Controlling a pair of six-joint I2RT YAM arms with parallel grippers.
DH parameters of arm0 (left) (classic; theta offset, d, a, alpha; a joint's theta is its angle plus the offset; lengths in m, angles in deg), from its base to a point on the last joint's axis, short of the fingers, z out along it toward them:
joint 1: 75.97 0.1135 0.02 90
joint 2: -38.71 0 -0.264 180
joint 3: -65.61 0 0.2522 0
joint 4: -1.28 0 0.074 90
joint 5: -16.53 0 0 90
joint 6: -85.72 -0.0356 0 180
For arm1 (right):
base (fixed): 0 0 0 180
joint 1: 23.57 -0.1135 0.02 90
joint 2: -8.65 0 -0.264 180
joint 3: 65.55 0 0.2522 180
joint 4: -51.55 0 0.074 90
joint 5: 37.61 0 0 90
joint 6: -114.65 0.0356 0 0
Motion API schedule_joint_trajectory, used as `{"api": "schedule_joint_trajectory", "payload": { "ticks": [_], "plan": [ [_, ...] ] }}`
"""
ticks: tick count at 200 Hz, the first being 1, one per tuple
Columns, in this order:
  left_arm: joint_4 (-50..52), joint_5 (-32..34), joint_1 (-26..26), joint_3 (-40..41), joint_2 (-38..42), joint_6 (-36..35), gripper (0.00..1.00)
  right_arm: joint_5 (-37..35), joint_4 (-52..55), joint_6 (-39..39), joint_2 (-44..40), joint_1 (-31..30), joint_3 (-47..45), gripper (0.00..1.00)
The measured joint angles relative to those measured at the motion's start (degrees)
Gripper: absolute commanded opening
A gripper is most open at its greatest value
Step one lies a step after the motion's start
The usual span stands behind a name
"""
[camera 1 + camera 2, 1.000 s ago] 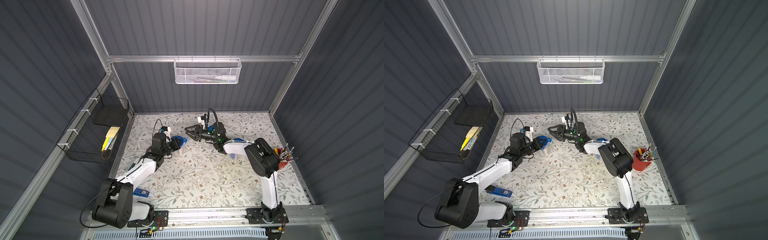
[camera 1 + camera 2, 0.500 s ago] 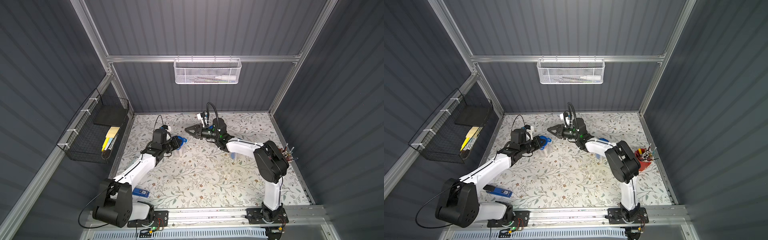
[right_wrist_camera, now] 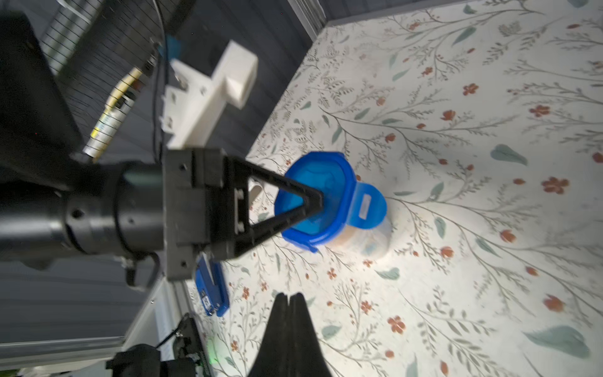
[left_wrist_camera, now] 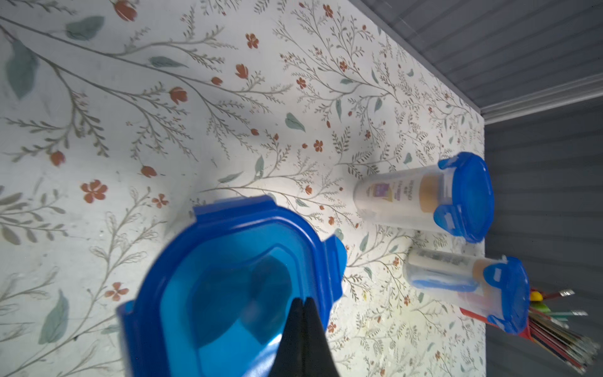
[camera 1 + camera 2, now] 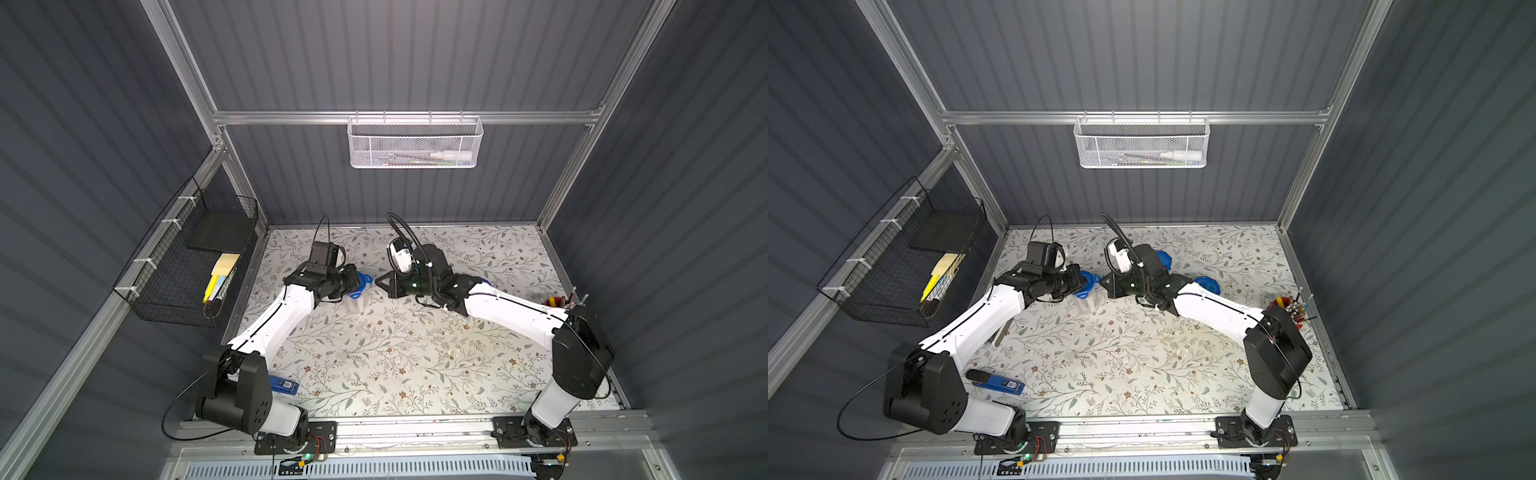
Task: Take out toiletry kits
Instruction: Adjust the container at the center of the board.
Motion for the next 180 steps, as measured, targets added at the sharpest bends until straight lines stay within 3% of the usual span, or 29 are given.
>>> {"api": "schedule_joint_trajectory", "payload": {
  "ticks": [60, 180],
  "plan": [
    [2.9, 3.9, 0.0, -6.7, -4.0, -2.1, 0.00, -6.5, 7.3, -5.8, 0.8, -2.9, 0.5, 0.00],
    [7.9, 14.1, 0.0, -9.2, -5.6, -3.5, 0.00, -9.6, 14.6, -7.7, 17.7, -2.8, 19.3, 0.00]
  ]
}}
